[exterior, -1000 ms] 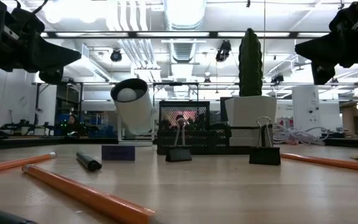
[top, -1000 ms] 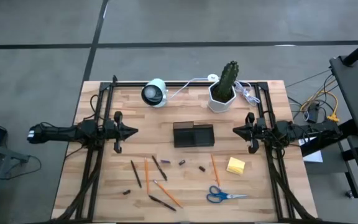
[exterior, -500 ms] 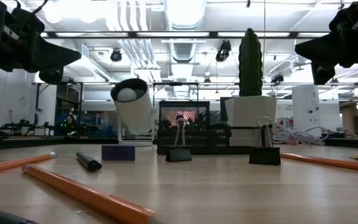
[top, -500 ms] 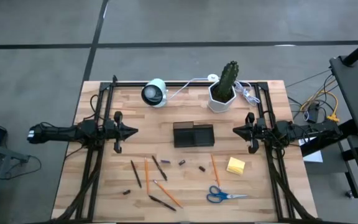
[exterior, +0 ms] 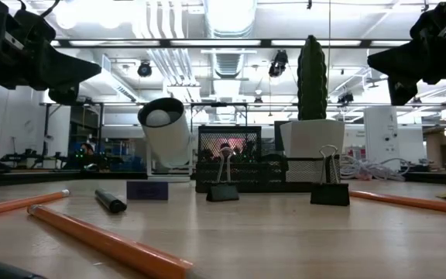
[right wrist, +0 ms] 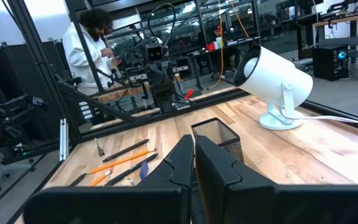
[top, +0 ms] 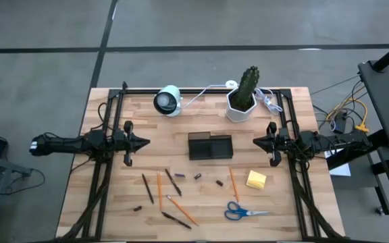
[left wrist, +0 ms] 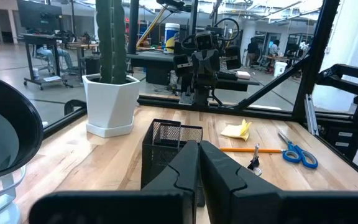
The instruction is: Pick and place office supplies into organizer
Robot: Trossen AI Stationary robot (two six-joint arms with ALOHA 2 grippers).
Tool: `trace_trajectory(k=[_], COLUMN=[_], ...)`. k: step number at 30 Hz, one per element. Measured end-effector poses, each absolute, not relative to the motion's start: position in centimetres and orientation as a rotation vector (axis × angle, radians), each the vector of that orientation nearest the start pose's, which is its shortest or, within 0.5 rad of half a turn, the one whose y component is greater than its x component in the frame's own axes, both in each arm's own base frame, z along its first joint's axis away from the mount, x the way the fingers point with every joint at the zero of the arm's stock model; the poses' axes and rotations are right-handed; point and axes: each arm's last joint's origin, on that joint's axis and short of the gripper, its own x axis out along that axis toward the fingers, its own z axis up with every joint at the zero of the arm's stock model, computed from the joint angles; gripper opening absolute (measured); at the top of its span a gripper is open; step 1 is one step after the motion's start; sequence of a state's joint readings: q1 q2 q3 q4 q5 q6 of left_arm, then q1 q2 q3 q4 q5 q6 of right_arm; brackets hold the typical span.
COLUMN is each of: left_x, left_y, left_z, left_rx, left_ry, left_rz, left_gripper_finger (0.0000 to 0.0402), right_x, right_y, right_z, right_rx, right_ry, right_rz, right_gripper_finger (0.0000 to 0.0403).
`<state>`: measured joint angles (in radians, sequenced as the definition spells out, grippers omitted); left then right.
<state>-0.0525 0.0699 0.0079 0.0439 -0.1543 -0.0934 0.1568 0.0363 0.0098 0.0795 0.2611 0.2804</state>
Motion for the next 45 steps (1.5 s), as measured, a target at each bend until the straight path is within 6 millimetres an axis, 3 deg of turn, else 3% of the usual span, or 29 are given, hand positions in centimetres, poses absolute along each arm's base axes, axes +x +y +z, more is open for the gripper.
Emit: trace_trajectory(k=[19, 38, 42, 45], left_x=[10.13, 10.13, 10.13, 10.12], left_y=[-0.09, -0.08, -0.04, -0.04], left_z=[16.5, 16.5, 16.57, 16.99], left_rx=[-0.091, -0.091, -0.094, -0.102], left_ry=[0.013, 0.012, 0.005, -0.039], left_rz=[0.102, 0.103, 0.119, 0.116], left_gripper_finger=[0.0, 0.0, 0.0, 0.0], right_x=[9.82, 10.06, 10.11, 10.11], right_y=[0.79, 0.7, 0.7, 0.69], right_z=[17.26, 16.6, 16.55, 16.71], right_rx=[0.293, 0.148, 0.224, 0.379], right_ry=[-0.075, 0.002, 0.001, -0.027], right_rz=[-0.096, -0.154, -0.155, -0.156], right_gripper_finger=[0.0009, 0.0009, 0.0009, 0.0009])
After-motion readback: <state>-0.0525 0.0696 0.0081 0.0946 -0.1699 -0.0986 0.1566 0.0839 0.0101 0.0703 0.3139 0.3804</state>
